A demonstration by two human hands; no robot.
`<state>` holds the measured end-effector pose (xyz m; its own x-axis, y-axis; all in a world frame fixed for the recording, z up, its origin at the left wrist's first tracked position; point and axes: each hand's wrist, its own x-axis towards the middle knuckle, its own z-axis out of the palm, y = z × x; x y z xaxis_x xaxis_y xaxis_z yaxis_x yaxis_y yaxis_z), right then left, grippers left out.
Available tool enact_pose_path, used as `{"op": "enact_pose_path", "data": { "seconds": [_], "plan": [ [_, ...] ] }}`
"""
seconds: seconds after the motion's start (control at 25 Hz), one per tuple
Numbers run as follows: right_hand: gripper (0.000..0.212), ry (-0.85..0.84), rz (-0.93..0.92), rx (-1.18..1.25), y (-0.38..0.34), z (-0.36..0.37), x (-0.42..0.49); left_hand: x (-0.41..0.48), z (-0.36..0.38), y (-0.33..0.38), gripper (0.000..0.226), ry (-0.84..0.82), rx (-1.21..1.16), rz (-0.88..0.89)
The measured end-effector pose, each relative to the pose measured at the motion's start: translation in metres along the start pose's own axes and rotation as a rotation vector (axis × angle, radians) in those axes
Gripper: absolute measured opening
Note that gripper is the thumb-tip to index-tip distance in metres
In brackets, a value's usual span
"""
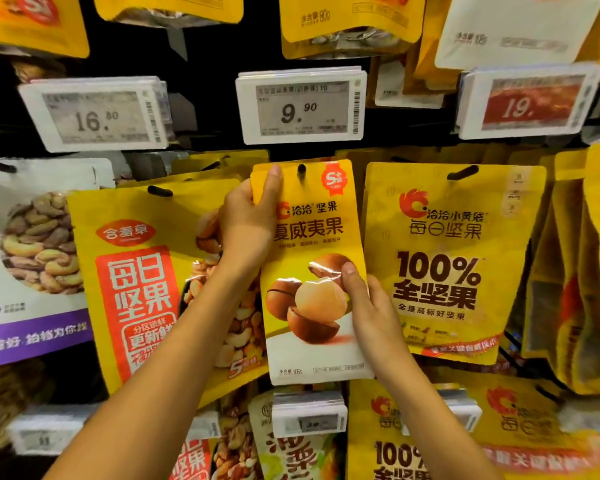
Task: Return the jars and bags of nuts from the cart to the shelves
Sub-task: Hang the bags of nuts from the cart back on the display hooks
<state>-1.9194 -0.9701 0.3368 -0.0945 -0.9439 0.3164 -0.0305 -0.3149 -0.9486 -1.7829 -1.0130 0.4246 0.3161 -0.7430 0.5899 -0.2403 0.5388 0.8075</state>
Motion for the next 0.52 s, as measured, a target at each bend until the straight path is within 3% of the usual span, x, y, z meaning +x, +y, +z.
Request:
{"op": "enact_pose_path", "data": {
  "seconds": [0.2,0.32,0.44,0.52],
  "plan": [
    [0.075,-0.007,-0.084,-0.08,0.022,-0.005,0.014,-0.035,-0.029,-0.013,0.012,0.077,0.185,0.116],
    [0.064,0.053,-0.088,-0.171,0.031,-0.01,0.002,-0.071,-0.056,-0.015,0.007,0.173,0.184,0.094],
    [0.041,0.191,-0.365,-0.31,0.027,0.001,-0.047,-0.121,-0.09,-0.013,0.019,0.173,0.078,-0.101],
    [0.031,0.081,-0.495,-0.248,0.025,0.02,-0.094,-0.164,-0.113,-0.013,0.025,0.138,0.036,-0.2]
  ]
}}
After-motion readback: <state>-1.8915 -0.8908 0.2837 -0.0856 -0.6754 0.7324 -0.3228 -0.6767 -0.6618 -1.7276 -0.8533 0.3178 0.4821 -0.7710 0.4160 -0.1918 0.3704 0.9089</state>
